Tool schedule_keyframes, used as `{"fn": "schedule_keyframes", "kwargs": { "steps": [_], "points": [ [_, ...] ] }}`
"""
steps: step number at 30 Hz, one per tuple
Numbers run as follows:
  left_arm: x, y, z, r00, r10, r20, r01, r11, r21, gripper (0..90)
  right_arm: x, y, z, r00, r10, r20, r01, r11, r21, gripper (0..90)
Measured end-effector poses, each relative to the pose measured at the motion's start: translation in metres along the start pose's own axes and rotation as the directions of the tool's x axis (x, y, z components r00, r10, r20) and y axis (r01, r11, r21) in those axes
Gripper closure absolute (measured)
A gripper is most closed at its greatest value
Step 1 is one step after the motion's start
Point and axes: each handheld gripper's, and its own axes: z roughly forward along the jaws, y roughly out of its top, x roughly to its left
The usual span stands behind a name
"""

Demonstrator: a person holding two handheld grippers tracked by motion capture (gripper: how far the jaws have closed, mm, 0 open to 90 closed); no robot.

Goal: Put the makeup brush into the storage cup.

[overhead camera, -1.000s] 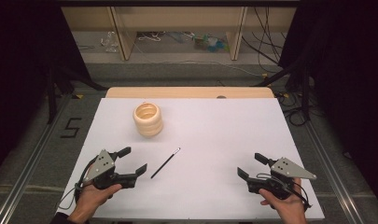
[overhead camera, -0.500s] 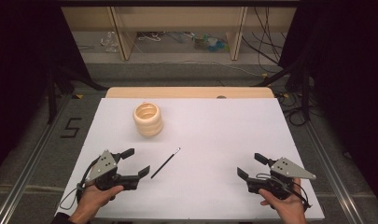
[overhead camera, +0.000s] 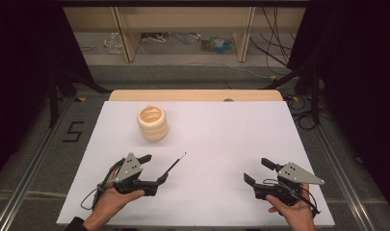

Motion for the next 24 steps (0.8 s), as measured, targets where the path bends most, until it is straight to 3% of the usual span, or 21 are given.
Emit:
{"fn": "schedule_keyframes", "kwargs": {
  "steps": [4, 5, 6, 9, 12, 13, 16, 18, 21, 22, 23, 24],
  "points": [
    [-0.004, 0.003, 0.010, 0.9998, 0.018, 0.005, -0.018, 0.9984, 0.054, 16.2, 0.001, 0.000, 0.000, 1.0000, 0.001, -0.001, -0.001, 1.000, 0.015, 17.8],
    [-0.005, 0.004, 0.013, 0.9998, 0.019, 0.007, -0.020, 0.9963, 0.083, 16.2, 0.001, 0.000, -0.001, 0.9999, -0.007, 0.011, 0.007, 1.000, 0.027, 17.8],
    [-0.003, 0.008, 0.015, 0.9987, 0.050, -0.006, -0.049, 0.9908, 0.126, 16.5, 0.001, 0.000, 0.000, 1.0000, -0.004, 0.004, 0.004, 1.000, 0.027, 17.8],
    [0.001, 0.016, 0.021, 0.9982, 0.056, -0.024, -0.051, 0.9832, 0.175, 21.1, 0.001, 0.000, 0.000, 0.9999, -0.008, 0.008, 0.008, 1.000, 0.026, 18.2],
    [0.006, 0.022, 0.032, 0.9957, 0.093, -0.005, -0.088, 0.9611, 0.261, 18.8, 0.001, -0.001, 0.001, 1.0000, -0.003, 0.001, 0.003, 1.000, 0.029, 18.3],
    [0.007, 0.024, 0.036, 0.9915, 0.129, 0.012, -0.126, 0.9359, 0.329, 17.8, 0.001, -0.001, 0.001, 1.0000, -0.004, -0.001, 0.004, 1.000, 0.027, 18.3],
    [0.005, 0.022, 0.047, 0.9940, 0.109, 0.011, -0.105, 0.9255, 0.364, 20.5, 0.002, -0.001, 0.002, 0.9998, -0.009, -0.018, 0.009, 1.000, 0.020, 18.2],
    [0.006, 0.022, 0.052, 0.9958, 0.091, 0.014, -0.090, 0.9244, 0.371, 20.5, 0.002, -0.001, 0.002, 0.9998, -0.008, -0.019, 0.008, 1.000, 0.014, 18.2],
    [0.011, 0.027, 0.056, 0.9974, 0.064, 0.033, -0.072, 0.9077, 0.413, 21.5, 0.002, 0.000, 0.001, 0.9997, -0.023, -0.008, 0.023, 0.999, 0.038, 18.2],
    [0.013, 0.028, 0.057, 0.9968, 0.064, 0.048, -0.078, 0.9037, 0.421, 21.9, 0.003, -0.001, 0.004, 0.9996, -0.015, -0.023, 0.016, 1.000, 0.014, 18.2],
    [0.015, 0.031, 0.059, 0.9951, 0.065, 0.075, -0.092, 0.8861, 0.454, 21.7, 0.003, -0.001, 0.004, 0.9996, -0.014, -0.024, 0.014, 1.000, 0.016, 18.2],
    [0.015, 0.033, 0.061, 0.9952, 0.063, 0.076, -0.091, 0.8775, 0.471, 21.6, 0.003, -0.001, 0.004, 0.9995, -0.012, -0.030, 0.013, 1.000, 0.015, 18.2]
  ]
}}
